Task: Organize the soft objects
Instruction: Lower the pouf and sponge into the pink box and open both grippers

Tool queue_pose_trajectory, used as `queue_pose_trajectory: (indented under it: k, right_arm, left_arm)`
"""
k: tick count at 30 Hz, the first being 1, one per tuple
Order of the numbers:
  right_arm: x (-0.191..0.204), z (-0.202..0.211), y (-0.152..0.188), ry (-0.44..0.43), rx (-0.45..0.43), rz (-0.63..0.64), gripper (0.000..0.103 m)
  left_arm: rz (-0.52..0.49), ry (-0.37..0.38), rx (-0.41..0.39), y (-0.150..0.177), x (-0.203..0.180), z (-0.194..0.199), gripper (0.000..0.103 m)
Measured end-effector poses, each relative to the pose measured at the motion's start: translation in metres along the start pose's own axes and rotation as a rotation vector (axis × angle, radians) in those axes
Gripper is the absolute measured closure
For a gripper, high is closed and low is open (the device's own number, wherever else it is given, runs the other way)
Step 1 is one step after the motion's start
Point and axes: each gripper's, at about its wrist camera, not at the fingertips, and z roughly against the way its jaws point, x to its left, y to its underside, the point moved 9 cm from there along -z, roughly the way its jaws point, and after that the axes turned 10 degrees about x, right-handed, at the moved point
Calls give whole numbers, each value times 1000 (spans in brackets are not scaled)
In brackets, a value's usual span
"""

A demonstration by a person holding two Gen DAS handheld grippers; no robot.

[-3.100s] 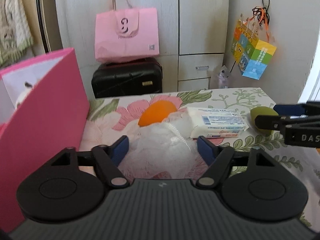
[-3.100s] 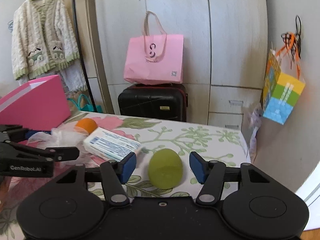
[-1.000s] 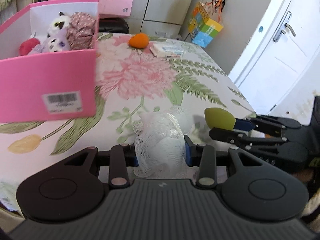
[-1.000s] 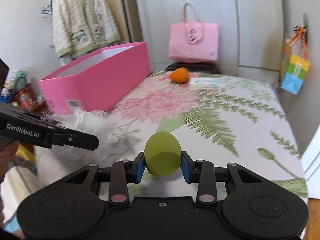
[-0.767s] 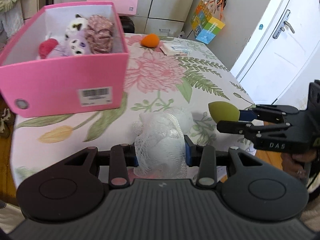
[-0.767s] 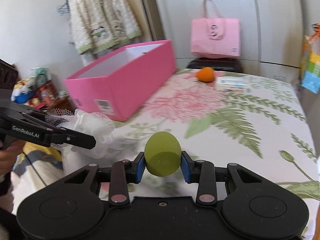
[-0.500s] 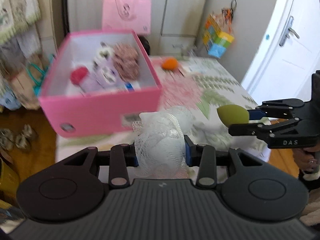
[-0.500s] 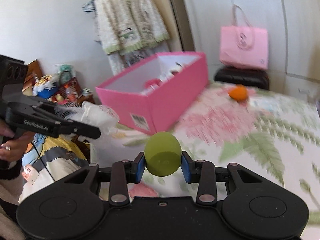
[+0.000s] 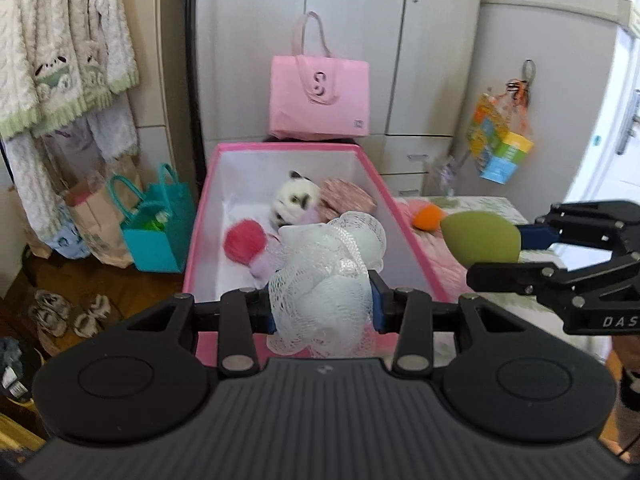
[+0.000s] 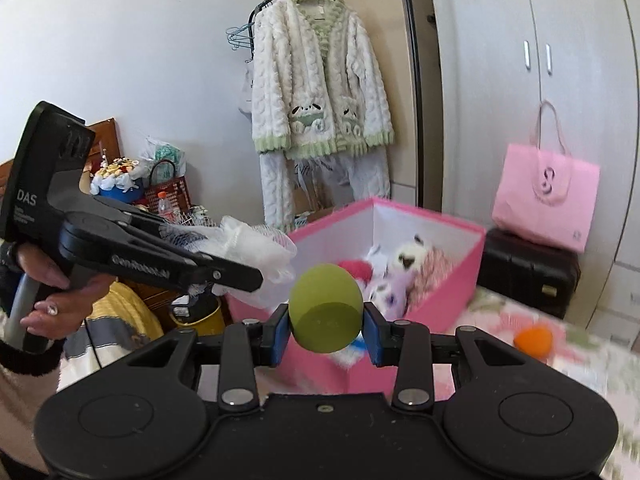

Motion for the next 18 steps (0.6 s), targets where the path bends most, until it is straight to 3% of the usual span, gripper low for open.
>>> queue_pose_trajectory:
  k: [4,7,18]
  right_arm:
    - [-16,-33,-21,49,21,31,60]
    - [-29,-64,-32,41,86,40,60]
    - [-43,-141,-30,108,309,228,60]
  left_arm:
    - [15,-54,20,-15,17,-31,62]
    - [22,-70,61,-22,29,-55,62]
    - [-62,-175,154,-35,44,-101,60]
